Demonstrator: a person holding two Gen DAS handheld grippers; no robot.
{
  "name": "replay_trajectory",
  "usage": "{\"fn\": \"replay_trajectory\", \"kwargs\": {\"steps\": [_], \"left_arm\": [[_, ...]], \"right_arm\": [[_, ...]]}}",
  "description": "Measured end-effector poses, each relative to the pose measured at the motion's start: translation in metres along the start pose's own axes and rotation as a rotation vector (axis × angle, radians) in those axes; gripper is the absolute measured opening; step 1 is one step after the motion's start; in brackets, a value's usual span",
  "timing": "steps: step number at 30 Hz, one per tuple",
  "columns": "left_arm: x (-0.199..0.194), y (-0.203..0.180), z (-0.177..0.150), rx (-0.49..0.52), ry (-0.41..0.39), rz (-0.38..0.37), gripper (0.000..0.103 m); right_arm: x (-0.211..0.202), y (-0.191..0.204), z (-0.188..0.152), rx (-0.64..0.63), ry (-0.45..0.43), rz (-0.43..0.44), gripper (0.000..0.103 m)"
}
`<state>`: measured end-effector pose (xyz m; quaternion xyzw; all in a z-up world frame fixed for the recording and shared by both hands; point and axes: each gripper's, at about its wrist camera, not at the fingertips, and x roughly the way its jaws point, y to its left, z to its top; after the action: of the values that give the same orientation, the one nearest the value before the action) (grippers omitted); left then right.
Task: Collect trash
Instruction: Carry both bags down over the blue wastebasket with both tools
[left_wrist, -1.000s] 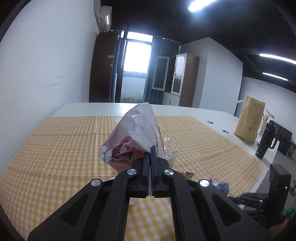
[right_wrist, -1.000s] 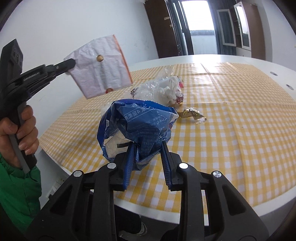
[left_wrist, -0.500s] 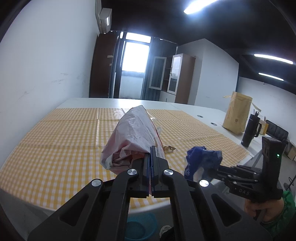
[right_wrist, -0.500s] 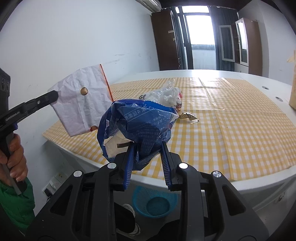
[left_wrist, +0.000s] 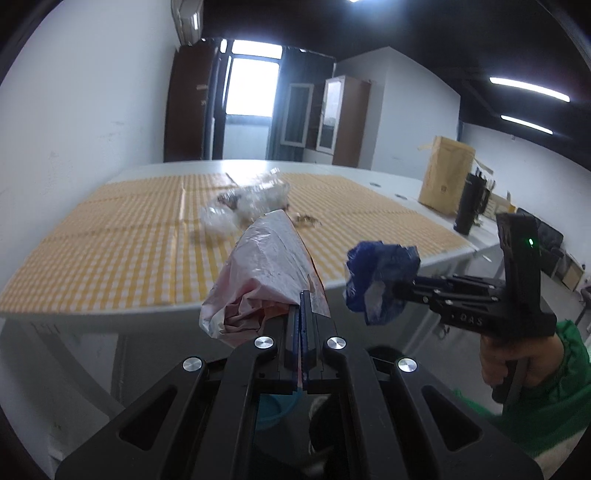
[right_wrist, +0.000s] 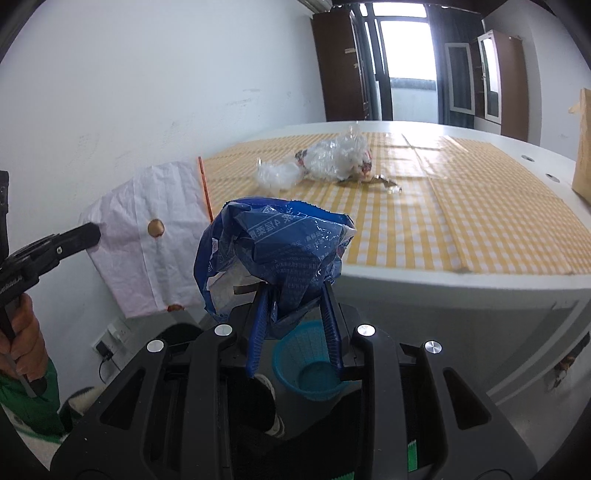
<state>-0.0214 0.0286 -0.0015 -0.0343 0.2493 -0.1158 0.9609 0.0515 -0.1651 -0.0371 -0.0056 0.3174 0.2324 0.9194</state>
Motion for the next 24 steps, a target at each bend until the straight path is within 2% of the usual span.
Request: {"fn": "replay_trajectory", "kwargs": {"steps": [11, 24], "left_arm": [[0.043, 0.009, -0.057, -0.022, 0.155, -0.046, 0.0], [0.115, 0.037, -0.107, -0.075, 0.264, -0.038, 0.0]], "right_arm": [[0.018, 0.004, -0.044, 0.01, 0.114, -0.01, 0.027], [0.093, -0.012, -0.086, 0.073, 0.265, -0.044, 0.026]]}}
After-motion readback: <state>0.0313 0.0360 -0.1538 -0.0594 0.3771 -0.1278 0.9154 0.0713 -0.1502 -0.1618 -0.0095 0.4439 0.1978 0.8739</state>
